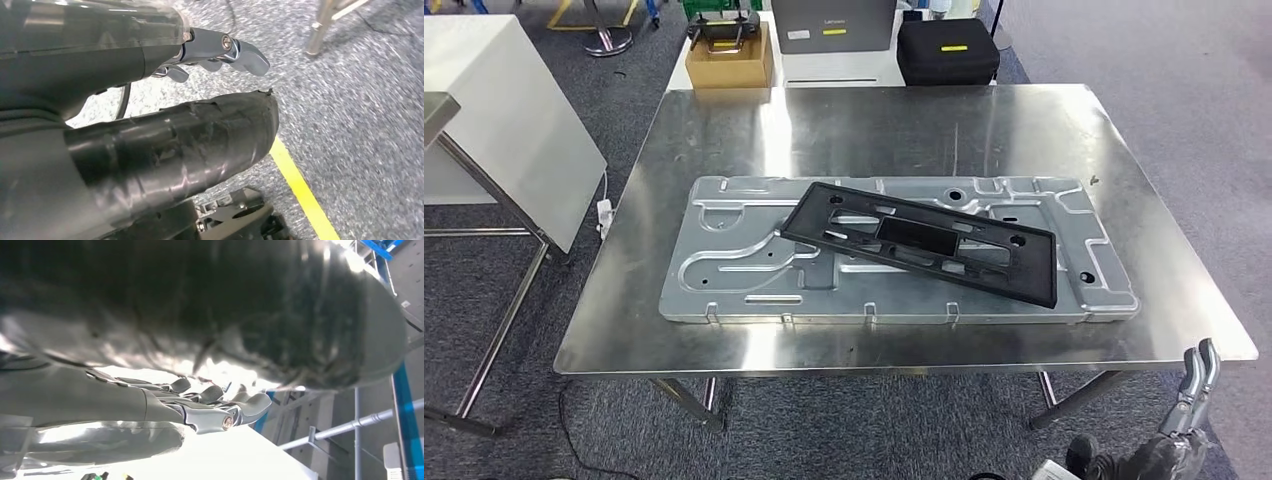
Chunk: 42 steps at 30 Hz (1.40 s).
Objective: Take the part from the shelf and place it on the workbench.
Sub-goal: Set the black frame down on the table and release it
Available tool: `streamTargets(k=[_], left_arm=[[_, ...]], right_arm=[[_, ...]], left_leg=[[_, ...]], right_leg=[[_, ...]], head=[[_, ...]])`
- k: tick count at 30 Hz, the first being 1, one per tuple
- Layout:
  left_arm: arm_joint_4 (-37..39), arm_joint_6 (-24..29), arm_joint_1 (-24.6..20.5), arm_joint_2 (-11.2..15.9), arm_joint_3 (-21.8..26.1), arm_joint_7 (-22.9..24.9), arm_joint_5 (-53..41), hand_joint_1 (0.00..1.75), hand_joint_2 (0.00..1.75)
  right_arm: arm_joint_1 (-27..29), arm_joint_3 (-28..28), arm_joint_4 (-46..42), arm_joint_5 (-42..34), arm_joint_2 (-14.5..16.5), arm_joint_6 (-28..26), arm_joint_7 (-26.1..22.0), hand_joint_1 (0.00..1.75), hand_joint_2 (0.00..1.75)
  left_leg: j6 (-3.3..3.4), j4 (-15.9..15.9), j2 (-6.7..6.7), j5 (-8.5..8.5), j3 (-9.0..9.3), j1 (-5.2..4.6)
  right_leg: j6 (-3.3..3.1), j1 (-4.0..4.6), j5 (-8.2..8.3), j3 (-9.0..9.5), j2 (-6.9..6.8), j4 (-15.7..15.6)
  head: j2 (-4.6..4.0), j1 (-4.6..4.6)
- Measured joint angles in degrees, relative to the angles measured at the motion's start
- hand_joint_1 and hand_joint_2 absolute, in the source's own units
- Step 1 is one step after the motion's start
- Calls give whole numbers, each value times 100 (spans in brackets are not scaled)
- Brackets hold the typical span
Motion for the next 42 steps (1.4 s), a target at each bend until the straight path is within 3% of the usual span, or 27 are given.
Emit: streamTargets(k=[1,4,5,6,7,9,11,14,15,17,19,20,21,22,25,26,29,31,34,35,36,37,40,42], left_arm=[[0,2,-3,-4,1,-1,1,0,0],[0,3,-3,-8,1,5,-1,0,0],[0,3,2,-8,1,10,-2,0,0],[0,3,6,-8,1,14,-2,0,0],[0,3,8,-9,1,17,-3,0,0],[0,4,7,-10,1,13,-4,0,0],[0,9,4,-10,1,-4,-2,0,0],[0,18,1,-10,2,-22,2,0,0],[0,19,2,-9,3,-23,2,0,0],[0,19,5,-8,5,-21,3,0,0],[0,20,8,-8,7,-12,2,0,0],[0,20,10,-8,8,-5,2,0,0],[0,20,11,-8,9,0,2,0,0],[0,22,11,-8,9,6,2,0,0],[0,33,-2,-6,11,11,3,0,0],[0,38,-6,-6,13,11,3,0,0],[0,51,1,-5,17,18,3,0,0],[0,55,-3,-7,18,25,3,0,0],[0,60,-12,-7,19,25,3,0,0],[0,61,-10,-6,19,25,3,0,0],[0,62,-8,-6,19,25,3,0,0],[0,62,-7,-7,20,25,3,0,0],[0,68,-7,-8,21,24,3,0,0],[0,73,-5,-8,22,22,4,0,0]], right_arm=[[-1,0,6,5,-1,0,14,0,0],[5,-1,43,17,-4,0,56,0,0],[8,-2,58,19,-7,0,66,0,0],[9,-2,71,21,-9,0,72,0,0],[8,-2,80,22,-10,0,78,0,0],[-2,-1,90,19,-13,0,85,0,0],[-14,-1,95,9,-15,-1,89,0,0],[-19,-1,105,1,-18,-1,99,0,0],[-20,0,108,-1,-18,0,102,0,0],[-18,0,111,-7,-18,0,104,0,0],[-12,0,119,-13,-18,0,105,0,0],[-9,0,125,-15,-18,0,105,0,0],[-8,0,132,-18,-18,0,105,0,0],[-6,0,139,-20,-18,0,105,0,0],[-7,1,153,-21,-18,0,107,0,0],[-10,1,154,-18,-18,0,108,0,0],[-13,3,157,-12,-18,0,118,0,0],[-7,3,158,-12,-18,-1,124,0,0],[-1,4,165,-12,-18,-2,138,0,0],[1,3,167,-13,-18,-1,148,0,0],[3,3,169,-13,-18,-1,156,0,0],[4,2,172,-14,-18,-1,164,0,0],[-4,2,175,-20,-18,-1,171,0,0],[-12,2,174,-25,-18,-2,171,0,0]], left_leg=[[43,-33,12,54,-22,13],[104,-29,32,163,-156,-1],[102,-9,35,186,-206,-6],[97,16,36,201,-251,-8],[88,48,36,213,-292,-7],[62,124,32,224,-362,-13],[10,182,29,238,-410,-29],[-100,195,24,277,-449,-25],[-133,248,19,217,-483,-19],[-182,666,7,-140,-663,3],[-219,1404,4,-594,-930,23],[-233,1661,5,-708,-995,30],[-241,1727,6,-717,-964,37],[-244,1555,6,-623,-815,45],[-205,429,0,-258,-124,51],[-179,215,-6,-205,-11,40],[-76,139,-13,-106,-25,14],[17,97,10,8,-84,23],[108,86,40,169,-269,3],[113,99,45,213,-341,-12],[114,117,49,252,-412,-25],[110,141,49,288,-484,-34],[66,217,40,376,-639,-46],[6,230,36,435,-657,-48]], right_leg=[[26,-2,-147,-76,8,168],[91,-36,-786,-449,17,1165],[107,-46,-870,-497,17,1380],[116,-54,-840,-443,16,1388],[119,-62,-718,-275,16,1172],[100,-64,-446,211,17,407],[40,-41,-335,457,26,-66],[-76,-29,-261,415,25,-128],[-120,-40,-219,395,19,-146],[-196,-57,-137,324,-1,-170],[-223,-45,-70,214,-12,-154],[-219,-42,-38,156,-15,-139],[-211,-41,-10,99,-16,-120],[-199,-43,14,49,-15,-96],[-135,-41,67,-46,-12,-25],[-103,-37,87,-59,-12,-12],[15,-41,169,-76,-8,-29],[70,-54,7,-159,10,106],[116,-67,-743,-475,21,1037],[126,-68,-897,-538,20,1346],[129,-68,-926,-514,20,1488],[122,-66,-848,-382,20,1417],[54,-38,-535,438,22,311],[-2,5,-502,697,24,-118]], head=[[0,2],[0,4],[0,4],[0,4],[0,4],[0,4],[0,2],[0,1],[0,1],[0,-5],[0,-11],[0,-11],[0,-12],[0,-12],[0,-10],[0,-9],[0,-4],[0,-2],[0,2],[0,1],[0,0],[0,0],[0,-2],[0,0]])
